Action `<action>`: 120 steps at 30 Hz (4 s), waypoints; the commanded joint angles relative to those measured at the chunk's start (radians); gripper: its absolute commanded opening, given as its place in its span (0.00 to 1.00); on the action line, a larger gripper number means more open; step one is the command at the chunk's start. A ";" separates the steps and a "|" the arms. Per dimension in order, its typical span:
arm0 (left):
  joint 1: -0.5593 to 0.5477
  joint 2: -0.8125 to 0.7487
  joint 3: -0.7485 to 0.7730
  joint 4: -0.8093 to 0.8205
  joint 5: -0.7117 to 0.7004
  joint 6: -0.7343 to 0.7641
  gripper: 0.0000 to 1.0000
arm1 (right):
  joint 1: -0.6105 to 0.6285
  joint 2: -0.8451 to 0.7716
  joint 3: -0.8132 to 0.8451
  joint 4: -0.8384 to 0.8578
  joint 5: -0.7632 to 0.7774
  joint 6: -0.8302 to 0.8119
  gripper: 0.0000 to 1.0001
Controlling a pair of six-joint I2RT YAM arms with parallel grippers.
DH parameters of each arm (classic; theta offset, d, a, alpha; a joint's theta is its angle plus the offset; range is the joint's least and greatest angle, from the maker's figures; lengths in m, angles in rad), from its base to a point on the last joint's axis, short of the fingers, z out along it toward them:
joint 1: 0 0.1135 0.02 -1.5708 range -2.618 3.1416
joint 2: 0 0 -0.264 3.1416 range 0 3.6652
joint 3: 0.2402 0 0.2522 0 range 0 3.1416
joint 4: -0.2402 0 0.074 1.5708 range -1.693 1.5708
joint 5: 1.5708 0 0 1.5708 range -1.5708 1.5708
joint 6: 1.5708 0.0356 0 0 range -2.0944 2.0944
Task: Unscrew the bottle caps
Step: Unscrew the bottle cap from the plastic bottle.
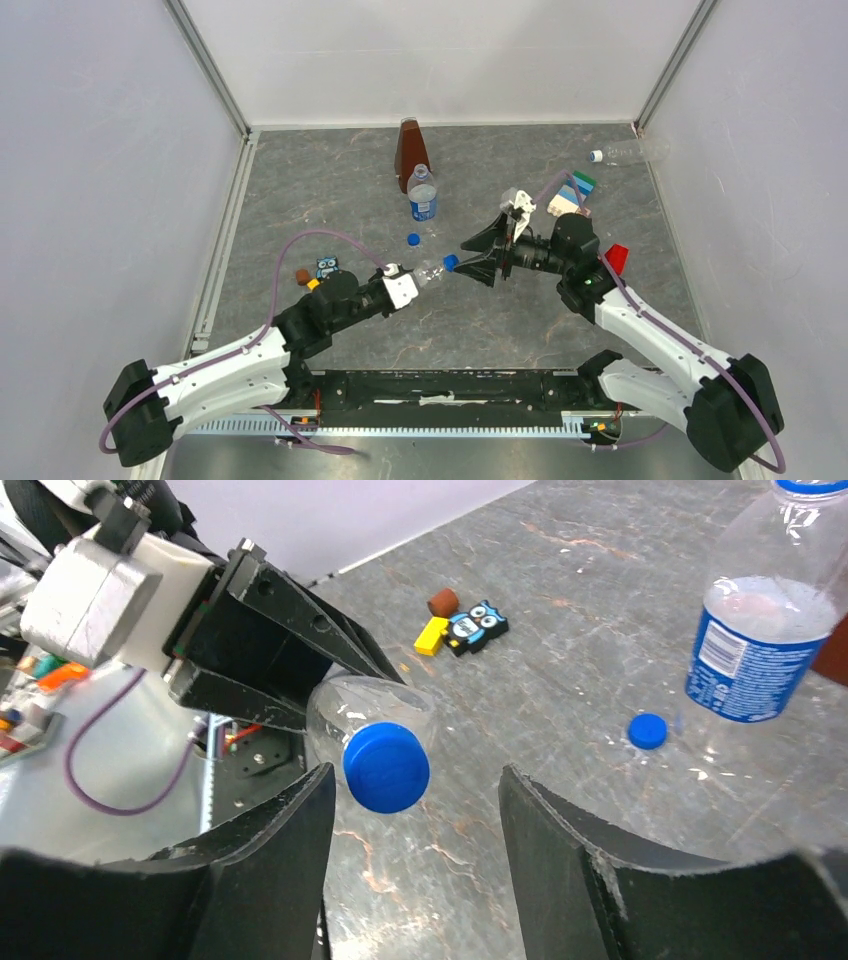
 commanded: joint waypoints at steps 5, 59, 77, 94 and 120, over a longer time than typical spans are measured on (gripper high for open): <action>-0.018 0.013 -0.020 0.098 -0.092 0.057 0.02 | -0.011 0.087 0.011 0.200 -0.050 0.237 0.62; 0.021 0.016 0.093 -0.015 0.288 -0.118 0.02 | -0.009 -0.039 -0.075 0.070 -0.230 -0.143 0.00; 0.152 0.143 0.200 -0.030 0.817 -0.246 0.02 | 0.045 -0.280 -0.147 -0.234 -0.289 -0.595 0.00; 0.158 0.027 0.060 0.028 0.381 -0.169 0.02 | 0.051 -0.265 -0.135 -0.130 -0.019 -0.460 0.70; -0.034 -0.006 -0.028 0.110 -0.098 0.046 0.02 | -0.059 0.078 -0.071 0.408 -0.085 0.393 0.72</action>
